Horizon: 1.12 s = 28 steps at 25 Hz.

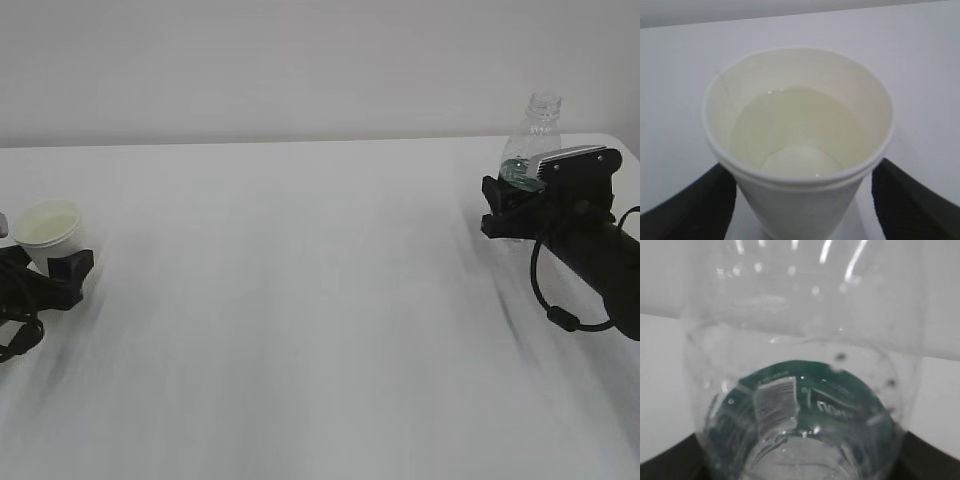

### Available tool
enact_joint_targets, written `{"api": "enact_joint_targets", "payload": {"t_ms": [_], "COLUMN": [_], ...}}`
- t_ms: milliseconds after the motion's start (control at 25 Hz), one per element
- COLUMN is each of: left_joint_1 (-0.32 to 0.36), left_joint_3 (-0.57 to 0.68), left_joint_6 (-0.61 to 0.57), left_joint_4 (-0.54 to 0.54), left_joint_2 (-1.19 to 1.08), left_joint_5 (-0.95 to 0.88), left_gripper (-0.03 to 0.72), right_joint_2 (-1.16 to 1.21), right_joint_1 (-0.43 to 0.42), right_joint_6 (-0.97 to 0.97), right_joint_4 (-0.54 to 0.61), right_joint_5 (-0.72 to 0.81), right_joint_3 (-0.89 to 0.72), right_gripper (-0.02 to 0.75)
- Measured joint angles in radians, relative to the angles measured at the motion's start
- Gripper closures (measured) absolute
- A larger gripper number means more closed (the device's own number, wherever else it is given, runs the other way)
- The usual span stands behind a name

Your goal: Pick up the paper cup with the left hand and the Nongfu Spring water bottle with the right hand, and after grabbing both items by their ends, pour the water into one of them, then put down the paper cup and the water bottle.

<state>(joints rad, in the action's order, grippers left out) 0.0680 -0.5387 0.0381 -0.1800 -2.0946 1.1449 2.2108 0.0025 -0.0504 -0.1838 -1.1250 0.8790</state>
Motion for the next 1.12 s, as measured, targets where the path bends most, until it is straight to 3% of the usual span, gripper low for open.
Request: {"api": "enact_joint_targets", "payload": {"t_ms": [240, 840, 1120], "left_joint_1": [0.0, 0.0, 0.0], "left_joint_3": [0.012, 0.184, 0.24], "left_joint_6": [0.0, 0.0, 0.043], "left_joint_4": [-0.005, 0.001, -0.087], "left_joint_2": [0.009, 0.177, 0.284], "left_joint_5": [0.0, 0.0, 0.0], "left_gripper": [0.033, 0.029, 0.039], "right_joint_2": [0.0, 0.0, 0.0], "right_joint_1": [0.0, 0.0, 0.0], "right_joint_6": [0.0, 0.002, 0.002], "right_joint_4": [0.0, 0.0, 0.0], "right_joint_5": [0.0, 0.0, 0.0], "right_joint_3": [0.0, 0.0, 0.0], "right_gripper": [0.27, 0.27, 0.27]}}
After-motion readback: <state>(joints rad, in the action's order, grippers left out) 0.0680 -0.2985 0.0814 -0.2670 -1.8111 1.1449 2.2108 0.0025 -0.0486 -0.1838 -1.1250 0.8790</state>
